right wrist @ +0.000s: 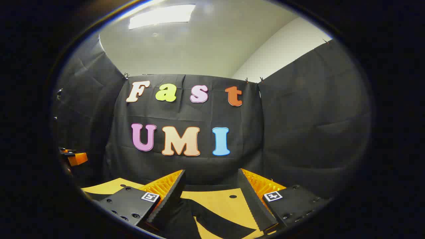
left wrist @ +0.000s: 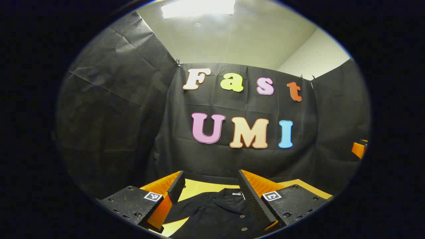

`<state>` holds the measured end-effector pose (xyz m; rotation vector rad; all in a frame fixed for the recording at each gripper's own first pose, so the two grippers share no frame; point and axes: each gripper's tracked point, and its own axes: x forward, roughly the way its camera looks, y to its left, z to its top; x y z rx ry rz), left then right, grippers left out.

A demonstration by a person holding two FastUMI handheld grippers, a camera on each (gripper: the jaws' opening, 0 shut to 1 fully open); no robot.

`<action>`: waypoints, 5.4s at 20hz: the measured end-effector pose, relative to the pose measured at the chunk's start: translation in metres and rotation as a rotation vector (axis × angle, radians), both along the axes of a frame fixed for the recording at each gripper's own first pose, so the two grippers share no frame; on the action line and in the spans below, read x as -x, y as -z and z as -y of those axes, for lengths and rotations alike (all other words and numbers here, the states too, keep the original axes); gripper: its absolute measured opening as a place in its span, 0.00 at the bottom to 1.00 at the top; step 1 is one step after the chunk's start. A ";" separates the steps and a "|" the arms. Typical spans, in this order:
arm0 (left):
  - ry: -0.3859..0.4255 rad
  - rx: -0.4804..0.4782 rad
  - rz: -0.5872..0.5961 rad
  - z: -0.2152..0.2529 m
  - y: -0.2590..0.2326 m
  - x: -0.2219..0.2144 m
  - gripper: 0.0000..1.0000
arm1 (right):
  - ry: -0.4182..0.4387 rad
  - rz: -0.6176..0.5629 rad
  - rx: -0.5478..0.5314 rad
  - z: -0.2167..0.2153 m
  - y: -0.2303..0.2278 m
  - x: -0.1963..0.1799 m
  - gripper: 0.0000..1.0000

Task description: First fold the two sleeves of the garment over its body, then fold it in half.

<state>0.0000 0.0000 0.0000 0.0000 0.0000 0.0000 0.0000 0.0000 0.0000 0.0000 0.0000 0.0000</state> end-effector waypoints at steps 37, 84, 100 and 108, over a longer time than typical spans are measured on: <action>-0.143 -0.112 -0.052 -0.026 0.022 0.008 0.93 | -0.054 -0.100 0.048 -0.013 0.050 -0.017 0.98; -0.463 -0.217 -0.132 -0.065 0.050 0.017 0.93 | 0.063 -0.818 0.086 0.135 0.439 -0.057 0.99; -0.457 -0.216 -0.123 -0.066 0.051 0.031 0.94 | 0.040 -0.828 -0.009 0.129 0.457 -0.059 0.84; -0.437 -0.198 -0.133 -0.067 0.055 0.029 0.93 | 0.006 -0.845 -0.013 0.122 0.457 -0.060 0.41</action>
